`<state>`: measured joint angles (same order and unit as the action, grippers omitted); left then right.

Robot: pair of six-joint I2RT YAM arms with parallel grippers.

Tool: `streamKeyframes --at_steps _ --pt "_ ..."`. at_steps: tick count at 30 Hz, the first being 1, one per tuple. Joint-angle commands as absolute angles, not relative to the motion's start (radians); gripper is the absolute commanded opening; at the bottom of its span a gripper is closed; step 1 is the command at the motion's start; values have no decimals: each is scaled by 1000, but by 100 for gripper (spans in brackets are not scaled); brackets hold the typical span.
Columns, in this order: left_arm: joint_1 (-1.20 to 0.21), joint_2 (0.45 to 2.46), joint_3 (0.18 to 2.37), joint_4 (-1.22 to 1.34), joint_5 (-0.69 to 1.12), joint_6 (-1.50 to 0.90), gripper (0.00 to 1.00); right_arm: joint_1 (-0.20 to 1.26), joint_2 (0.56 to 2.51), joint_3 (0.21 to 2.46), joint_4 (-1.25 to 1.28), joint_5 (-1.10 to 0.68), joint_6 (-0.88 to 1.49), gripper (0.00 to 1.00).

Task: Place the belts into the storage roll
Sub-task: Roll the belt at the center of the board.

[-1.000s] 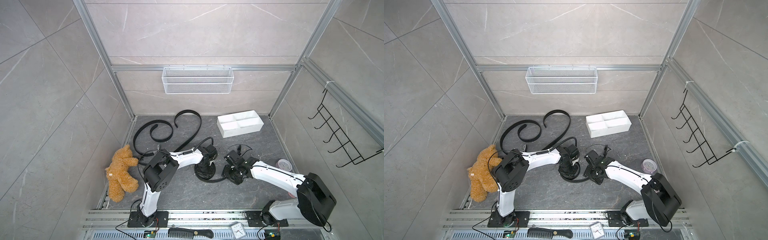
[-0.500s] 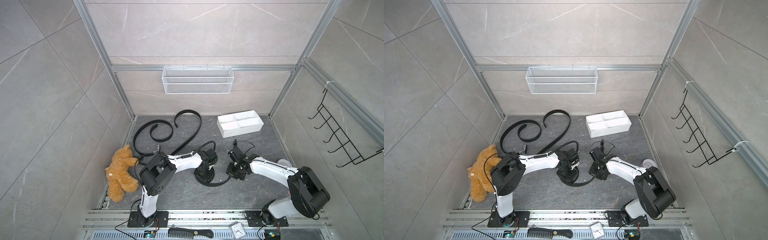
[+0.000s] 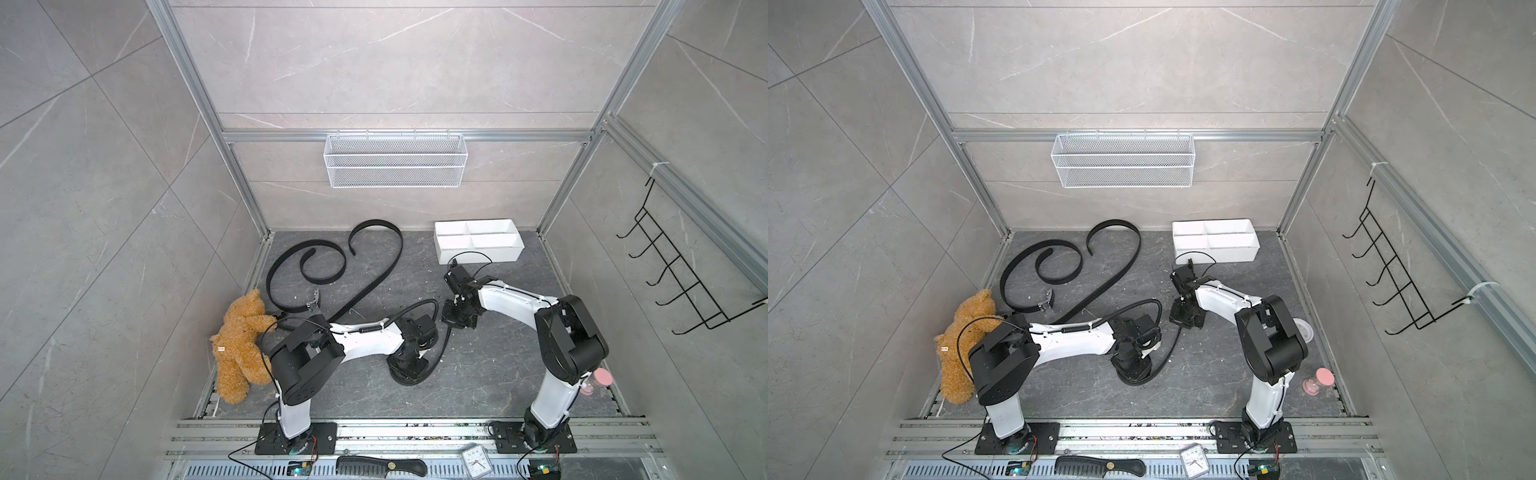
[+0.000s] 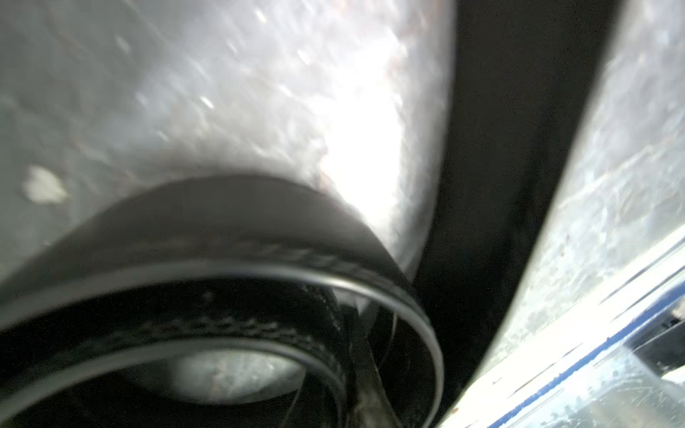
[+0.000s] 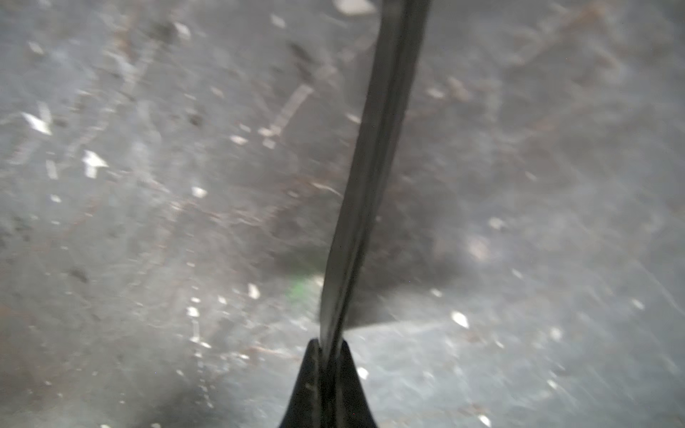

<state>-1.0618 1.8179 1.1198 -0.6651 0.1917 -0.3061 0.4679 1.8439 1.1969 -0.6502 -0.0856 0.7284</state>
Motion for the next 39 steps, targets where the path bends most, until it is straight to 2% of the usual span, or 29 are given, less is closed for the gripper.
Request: streamKeyframes --at_steps 1,8,17,22,23,25,28,31,33,39 --pt "-1102 1786 1070 -680 193 -300 0 495 1898 1275 -636 -110 706 0" --pt "-1126 1732 1002 -593 134 -324 0 578 1943 1351 -618 -218 743 0" --pt "-1127 1739 985 -560 135 -318 0 667 2082 1568 -670 -388 654 0" --pt "-1135 1769 1030 -569 150 -301 0 683 2141 1631 -764 -362 579 0" --pt "-1136 1780 1043 -573 155 -299 0 682 2143 1641 -798 -323 561 4" --pt "-1135 1800 1064 -573 173 -299 0 673 2132 1652 -858 -245 533 20" --pt "-1135 1826 1095 -574 187 -299 0 632 2075 1626 -890 -173 524 37" --pt "-1135 1842 1110 -568 197 -302 0 570 2002 1587 -892 -152 517 49" --pt "-1135 1844 1106 -564 201 -305 0 534 1962 1570 -904 -148 499 56" --pt "-1135 1838 1097 -537 230 -333 0 469 1850 1504 -956 -113 456 65"
